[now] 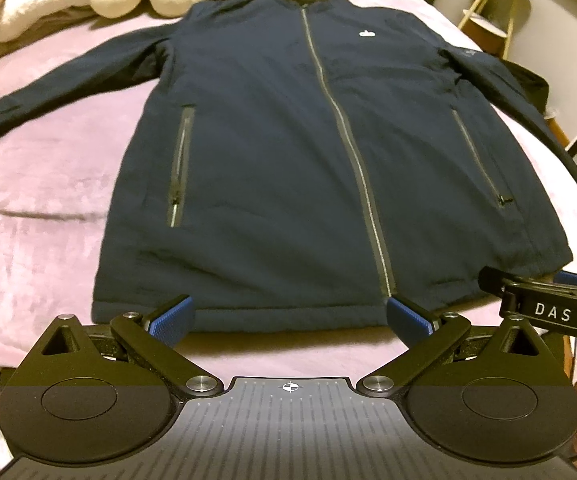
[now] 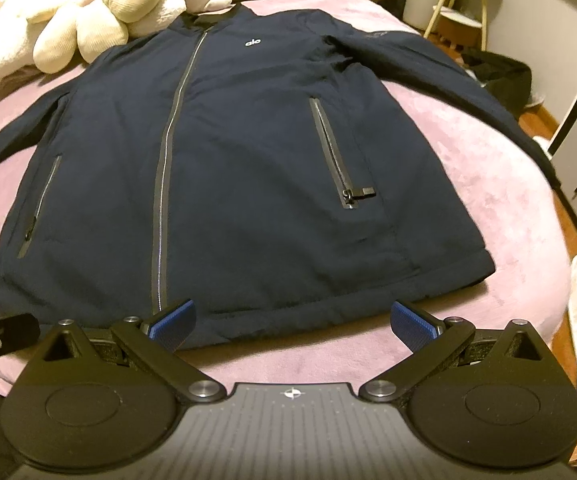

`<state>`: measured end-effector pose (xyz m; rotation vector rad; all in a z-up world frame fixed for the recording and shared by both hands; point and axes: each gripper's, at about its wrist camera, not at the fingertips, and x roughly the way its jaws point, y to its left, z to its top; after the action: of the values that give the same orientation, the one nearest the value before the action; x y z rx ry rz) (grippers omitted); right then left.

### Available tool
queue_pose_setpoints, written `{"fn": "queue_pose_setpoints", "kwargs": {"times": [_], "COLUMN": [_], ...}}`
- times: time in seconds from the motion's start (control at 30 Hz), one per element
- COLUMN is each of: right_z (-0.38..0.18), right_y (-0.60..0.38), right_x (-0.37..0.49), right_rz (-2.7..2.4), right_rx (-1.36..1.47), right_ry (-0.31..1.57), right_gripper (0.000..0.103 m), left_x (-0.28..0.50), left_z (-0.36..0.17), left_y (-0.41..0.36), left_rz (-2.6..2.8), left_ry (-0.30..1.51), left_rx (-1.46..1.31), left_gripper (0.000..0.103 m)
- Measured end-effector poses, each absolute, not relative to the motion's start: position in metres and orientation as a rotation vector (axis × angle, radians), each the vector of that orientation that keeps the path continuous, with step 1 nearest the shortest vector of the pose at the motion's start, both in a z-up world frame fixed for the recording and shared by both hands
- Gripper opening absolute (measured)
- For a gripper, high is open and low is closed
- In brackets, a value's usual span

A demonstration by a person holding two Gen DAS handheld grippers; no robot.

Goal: Fold large clothes
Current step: 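Grasp the sleeve cuff with the right gripper and lift it across the jacket body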

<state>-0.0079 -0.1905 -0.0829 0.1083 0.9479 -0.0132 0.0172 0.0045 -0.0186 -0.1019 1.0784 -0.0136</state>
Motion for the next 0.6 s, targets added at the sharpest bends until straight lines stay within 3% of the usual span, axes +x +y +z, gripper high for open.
{"fn": "queue_pose_setpoints", "kwargs": {"times": [0.13,0.23,0.33,0.6], "right_z": [-0.089,-0.086,-0.083,-0.106], "right_y": [-0.199,-0.214,-0.249,-0.414], "right_x": [-0.006,-0.006,0.001,0.087], "right_rz": [0.044,0.086,0.126,-0.1], "right_rx": [0.165,0.232,0.371,0.871], "right_ry": [0.906,0.773,0.594,0.456], "right_gripper": [0.103,0.103,0.103,0.103], "left_x": [0.024,0.038,0.077,0.179], "left_z": [-0.015,-0.01,-0.009,-0.033], "left_y": [0.018,0.034,0.044,0.064], "left_rz": [-0.023,-0.042,0.012,0.088], "left_ry": [0.953,0.824,0.839,0.814], "left_rx": [-0.153,-0.183,-0.183,-0.259], "left_gripper": [0.103,0.103,0.103,0.103]}}
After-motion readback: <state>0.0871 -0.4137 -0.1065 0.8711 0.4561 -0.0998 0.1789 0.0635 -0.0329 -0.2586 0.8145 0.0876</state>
